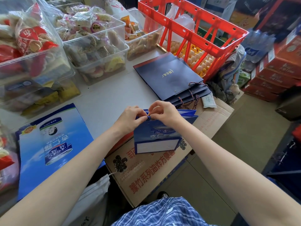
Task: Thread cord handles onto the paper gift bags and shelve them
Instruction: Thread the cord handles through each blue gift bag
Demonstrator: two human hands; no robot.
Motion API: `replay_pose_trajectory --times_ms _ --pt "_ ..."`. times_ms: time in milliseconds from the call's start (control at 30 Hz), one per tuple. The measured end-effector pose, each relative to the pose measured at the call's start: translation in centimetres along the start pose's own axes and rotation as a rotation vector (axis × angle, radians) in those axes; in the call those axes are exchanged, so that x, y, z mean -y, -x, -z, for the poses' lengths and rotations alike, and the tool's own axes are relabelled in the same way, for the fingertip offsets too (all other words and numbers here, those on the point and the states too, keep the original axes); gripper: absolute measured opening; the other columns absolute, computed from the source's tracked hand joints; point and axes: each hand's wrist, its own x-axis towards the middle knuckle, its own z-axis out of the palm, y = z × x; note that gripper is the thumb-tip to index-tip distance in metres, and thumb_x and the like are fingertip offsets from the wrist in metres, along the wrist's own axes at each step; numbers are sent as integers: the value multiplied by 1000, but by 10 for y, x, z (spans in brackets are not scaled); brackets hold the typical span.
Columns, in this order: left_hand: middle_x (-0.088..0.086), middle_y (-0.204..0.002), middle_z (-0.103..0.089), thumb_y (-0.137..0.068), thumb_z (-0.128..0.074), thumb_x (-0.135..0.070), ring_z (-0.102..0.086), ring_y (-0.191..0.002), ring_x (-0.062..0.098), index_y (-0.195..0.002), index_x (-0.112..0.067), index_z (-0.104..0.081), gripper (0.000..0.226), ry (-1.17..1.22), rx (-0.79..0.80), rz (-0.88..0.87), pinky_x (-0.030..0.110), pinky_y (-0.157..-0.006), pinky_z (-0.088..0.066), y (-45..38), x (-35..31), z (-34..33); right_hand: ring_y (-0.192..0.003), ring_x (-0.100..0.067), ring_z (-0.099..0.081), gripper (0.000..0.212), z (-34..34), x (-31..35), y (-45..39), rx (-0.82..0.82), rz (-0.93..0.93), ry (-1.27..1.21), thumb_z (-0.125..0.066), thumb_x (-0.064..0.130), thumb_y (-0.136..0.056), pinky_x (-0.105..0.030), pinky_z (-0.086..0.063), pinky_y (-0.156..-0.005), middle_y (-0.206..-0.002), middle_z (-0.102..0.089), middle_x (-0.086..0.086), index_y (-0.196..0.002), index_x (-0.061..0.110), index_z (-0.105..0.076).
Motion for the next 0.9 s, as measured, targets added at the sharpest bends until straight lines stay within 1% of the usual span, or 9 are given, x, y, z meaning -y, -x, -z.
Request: replay_pose_trajectory --times_ms 67,167,267,433,567,700,733,833,900 --pt "-3 -83 -50 -89 -60 -16 -44 -86 15 -92 -12 -65 8 -27 -2 -19 32 -79 -41 0 0 -2 -75 -11 -65 17 3 1 -1 13 -17 -18 -67 0 -82 -23 -51 -82 -90 -73 -10 -92 12 -60" --pt "-1 -82 -52 -85 -66 -19 -48 -79 15 -89 -12 -66 8 -52 -110 7 29 -72 -40 1 -3 -3 -82 -12 -66 17 4 1 -2 9 -22 -1 -66 1 -82 -24 -49 -85 -90 -73 -9 -98 8 -62" --pt "3 -87 -61 -82 -69 -22 -55 -77 15 -85 -13 -65 10 -53 -199 48 28 -71 -44 3 -2 0 -83 -13 -67 18 3 1 -1 -16 -25 -15 -65 0 -83 -25 -50 -85 -90 -73 -10 -100 6 -63" --pt "4 -91 -63 -86 -64 -26 -54 -87 18 -89 -13 -71 15 -112 -200 41 25 -72 -35 6 -2 1 -83 -14 -69 14 0 -3 -2 -21 -10 -21 -64 0 -84 -27 -53 -86 -92 -73 -10 -95 10 -62" --pt "0 -91 -60 -83 -66 -35 -50 -94 20 -92 -19 -73 19 -192 -243 18 30 -78 -37 12 -6 -6 -84 -14 -69 13 0 -3 -4 -23 -3 -11 -63 1 -85 -28 -53 -87 -91 -73 -9 -96 10 -62" --pt "1 -99 -62 -85 -64 -36 -50 -98 20 -100 -22 -72 22 -330 -294 53 28 -80 -32 11 -10 -13 -84 -10 -67 16 0 0 -3 2 24 64 -59 1 -88 -17 -51 -82 -96 -72 -8 -102 6 -62" --pt "1 -99 -63 -86 -63 -34 -51 -98 20 -100 -21 -72 22 -322 -298 62 28 -80 -33 10 -10 -13 -83 -10 -66 17 1 1 0 -32 52 90 -58 1 -88 -17 -51 -81 -98 -71 -8 -104 6 -62" --pt "3 -98 -64 -86 -63 -31 -53 -95 22 -97 -18 -73 20 -253 -296 95 28 -78 -36 6 -7 -9 -80 -15 -65 12 5 -7 19 -278 161 252 -60 10 -89 -28 -54 -78 -92 -70 -7 -99 6 -66" --pt "4 -94 -64 -86 -64 -31 -54 -93 22 -95 -18 -73 19 -216 -293 113 29 -76 -38 4 -5 -5 -78 -16 -62 16 0 -16 34 -296 116 370 -64 22 -88 -30 -52 -74 -87 -70 -5 -94 9 -69"
